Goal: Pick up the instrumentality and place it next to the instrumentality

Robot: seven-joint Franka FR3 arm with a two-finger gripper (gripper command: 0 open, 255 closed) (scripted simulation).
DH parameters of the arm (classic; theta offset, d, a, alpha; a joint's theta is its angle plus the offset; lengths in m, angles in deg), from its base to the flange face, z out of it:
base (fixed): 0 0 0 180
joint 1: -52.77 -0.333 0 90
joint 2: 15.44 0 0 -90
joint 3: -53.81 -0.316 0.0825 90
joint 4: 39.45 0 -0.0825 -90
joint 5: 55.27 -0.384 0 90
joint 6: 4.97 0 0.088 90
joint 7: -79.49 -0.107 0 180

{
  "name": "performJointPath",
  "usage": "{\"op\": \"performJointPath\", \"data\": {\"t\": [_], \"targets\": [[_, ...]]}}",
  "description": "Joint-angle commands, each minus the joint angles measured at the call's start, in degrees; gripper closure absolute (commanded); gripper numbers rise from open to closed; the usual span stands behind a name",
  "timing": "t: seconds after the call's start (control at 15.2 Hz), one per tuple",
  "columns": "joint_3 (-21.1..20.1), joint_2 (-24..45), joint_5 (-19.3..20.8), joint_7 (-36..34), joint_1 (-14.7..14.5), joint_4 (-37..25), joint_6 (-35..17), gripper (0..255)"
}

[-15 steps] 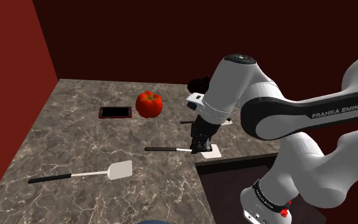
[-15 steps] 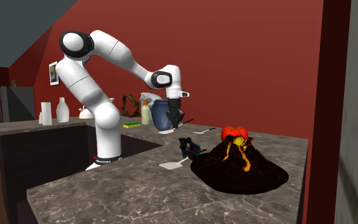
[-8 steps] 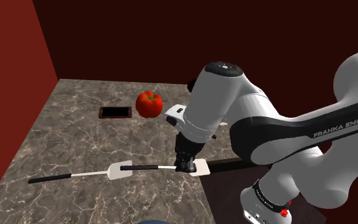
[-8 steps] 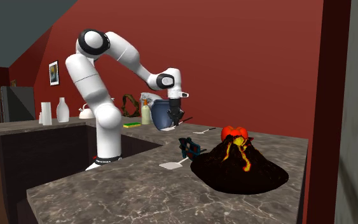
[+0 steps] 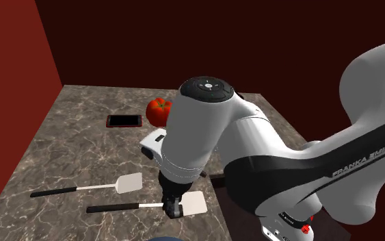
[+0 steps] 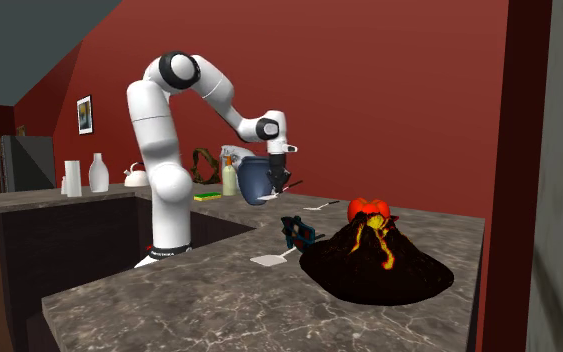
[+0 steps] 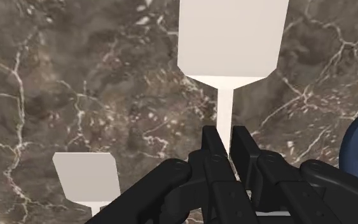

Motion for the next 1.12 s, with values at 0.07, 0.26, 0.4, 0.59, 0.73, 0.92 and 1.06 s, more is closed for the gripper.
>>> {"op": "performJointPath", "data": {"t": [0.07,0.26,0.4,0.59,0.73,0.92,1.06], "targets": [[-2.30,5.62,1.74,-4.32,-0.76,-5.76,0.21,255],[-4.09,11.23,4.07,-8.56,-1.82,-12.02,1.11,255],[-4.99,15.10,5.84,-11.33,-2.79,-16.53,2.00,255],[-5.93,21.12,8.66,-15.26,-4.65,-23.86,3.84,255],[-6.06,23.44,9.71,-16.63,-5.57,-26.83,4.69,255],[-5.91,24.34,10.19,-16.97,-5.70,-25.58,2.61,255],[-5.81,25.00,10.55,-17.22,-5.78,-24.82,1.24,255]]}}
